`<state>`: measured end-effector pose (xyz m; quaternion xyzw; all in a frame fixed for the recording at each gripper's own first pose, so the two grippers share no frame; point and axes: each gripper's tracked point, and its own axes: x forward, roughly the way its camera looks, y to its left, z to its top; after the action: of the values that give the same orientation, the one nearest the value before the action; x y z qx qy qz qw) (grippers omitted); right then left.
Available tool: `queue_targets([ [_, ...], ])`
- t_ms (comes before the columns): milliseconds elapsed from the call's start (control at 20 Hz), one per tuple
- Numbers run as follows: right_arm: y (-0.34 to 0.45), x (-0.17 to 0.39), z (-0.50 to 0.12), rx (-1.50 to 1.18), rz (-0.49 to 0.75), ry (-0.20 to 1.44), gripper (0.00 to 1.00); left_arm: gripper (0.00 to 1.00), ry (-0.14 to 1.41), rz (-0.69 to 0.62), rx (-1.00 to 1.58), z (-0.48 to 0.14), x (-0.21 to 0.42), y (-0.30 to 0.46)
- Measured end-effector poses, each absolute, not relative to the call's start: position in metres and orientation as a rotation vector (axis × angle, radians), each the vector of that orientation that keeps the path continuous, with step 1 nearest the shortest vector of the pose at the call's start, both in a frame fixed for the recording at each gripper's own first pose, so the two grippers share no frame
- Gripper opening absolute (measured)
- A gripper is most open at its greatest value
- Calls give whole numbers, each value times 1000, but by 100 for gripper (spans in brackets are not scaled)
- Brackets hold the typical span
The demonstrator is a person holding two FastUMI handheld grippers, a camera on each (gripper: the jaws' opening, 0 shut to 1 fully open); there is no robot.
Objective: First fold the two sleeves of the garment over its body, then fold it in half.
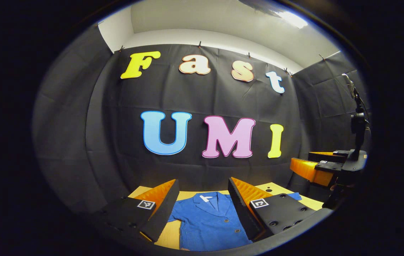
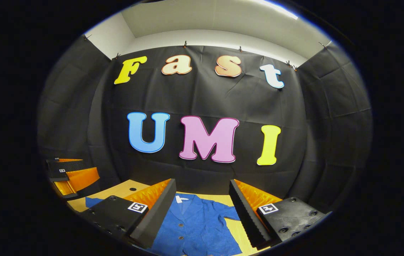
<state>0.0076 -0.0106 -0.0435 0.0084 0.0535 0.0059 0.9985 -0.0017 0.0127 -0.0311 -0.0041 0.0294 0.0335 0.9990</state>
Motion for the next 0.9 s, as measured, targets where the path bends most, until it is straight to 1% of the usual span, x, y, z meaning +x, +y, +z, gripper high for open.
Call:
queue_targets([
  [100,-14,11,-48,11,13,106,96,80,66,90,-28,-32,-3,13],
  [200,-15,15,-58,21,17,128,96,79,77,80,-35,-36,-3,9],
  [250,-16,18,-63,27,21,138,99,79,86,81,-25,-40,-2,9],
  [350,-21,25,-73,33,22,155,99,80,91,84,-5,-41,1,7],
  [400,-25,30,-79,35,23,164,96,80,91,92,2,-40,2,4],
  [450,-28,33,-85,38,24,174,96,80,90,100,4,-41,5,3],
  [500,-31,37,-92,38,26,186,99,80,91,106,2,-41,9,2],
  [550,-35,42,-100,38,30,203,99,80,96,111,0,-44,13,-1],
  [600,-39,46,-110,37,35,221,96,80,103,116,-1,-47,17,-3],
  [700,-51,56,-129,44,34,255,96,80,119,132,4,-52,25,-9],
  [850,-70,69,-174,73,27,350,97,79,147,166,19,-63,36,-14],
  [900,-75,75,-195,77,24,405,96,80,158,170,19,-66,39,-17],
])
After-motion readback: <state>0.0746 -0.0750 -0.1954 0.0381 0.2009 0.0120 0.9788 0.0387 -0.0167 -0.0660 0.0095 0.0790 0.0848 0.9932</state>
